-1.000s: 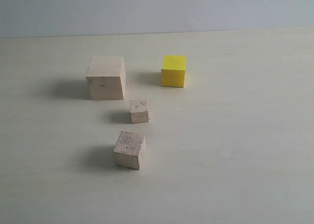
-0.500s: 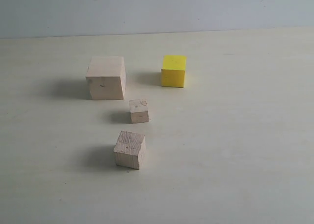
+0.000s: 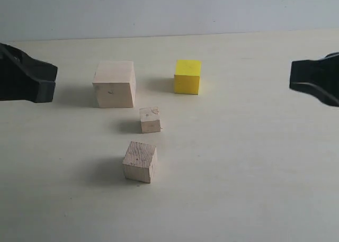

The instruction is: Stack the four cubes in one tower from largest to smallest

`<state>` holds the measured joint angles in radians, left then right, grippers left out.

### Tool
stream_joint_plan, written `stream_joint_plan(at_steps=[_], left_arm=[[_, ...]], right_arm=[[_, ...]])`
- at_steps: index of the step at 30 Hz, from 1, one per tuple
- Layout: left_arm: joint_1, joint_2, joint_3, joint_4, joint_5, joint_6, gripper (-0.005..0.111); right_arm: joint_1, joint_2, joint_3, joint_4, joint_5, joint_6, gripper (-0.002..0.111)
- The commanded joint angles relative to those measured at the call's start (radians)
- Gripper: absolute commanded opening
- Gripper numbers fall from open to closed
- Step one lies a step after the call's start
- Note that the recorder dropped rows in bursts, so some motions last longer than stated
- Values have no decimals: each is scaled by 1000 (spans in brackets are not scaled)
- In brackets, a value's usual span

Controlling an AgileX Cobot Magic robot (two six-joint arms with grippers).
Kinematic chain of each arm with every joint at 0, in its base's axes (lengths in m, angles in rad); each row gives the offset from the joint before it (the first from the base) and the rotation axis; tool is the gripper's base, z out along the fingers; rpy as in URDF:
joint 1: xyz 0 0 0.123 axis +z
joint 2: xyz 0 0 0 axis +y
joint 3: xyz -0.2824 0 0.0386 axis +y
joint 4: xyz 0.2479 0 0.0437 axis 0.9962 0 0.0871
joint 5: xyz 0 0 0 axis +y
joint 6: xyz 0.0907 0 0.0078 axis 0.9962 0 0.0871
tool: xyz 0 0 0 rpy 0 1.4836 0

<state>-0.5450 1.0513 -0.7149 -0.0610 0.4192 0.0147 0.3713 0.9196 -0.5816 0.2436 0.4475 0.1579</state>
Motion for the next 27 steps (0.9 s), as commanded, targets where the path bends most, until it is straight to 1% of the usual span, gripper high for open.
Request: stream_joint_plan(at_steps=[1, 6, 10, 15, 20, 24, 27], left_arm=[[-15, 6, -9, -19, -26, 2, 0], [-15, 6, -9, -19, -74, 4, 0], [-15, 17, -9, -19, -101, 4, 0], [-13, 79, -9, -19, -103, 2, 0], [-13, 145, -9, -30, -111, -1, 0], [-13, 183, -22, -30, -134, -15, 0], [-2, 232, -80, -26, -114, -15, 0]], right_arm=[[4, 61, -8, 48, 13, 1, 0], [4, 69, -8, 48, -63, 1, 0], [4, 69, -8, 149, -83, 27, 0], [4, 71, -8, 108, -106, 25, 0], [4, 75, -8, 119, -108, 25, 0], [4, 75, -8, 118, -118, -62, 0], [4, 75, -8, 118, -125, -128, 0]])
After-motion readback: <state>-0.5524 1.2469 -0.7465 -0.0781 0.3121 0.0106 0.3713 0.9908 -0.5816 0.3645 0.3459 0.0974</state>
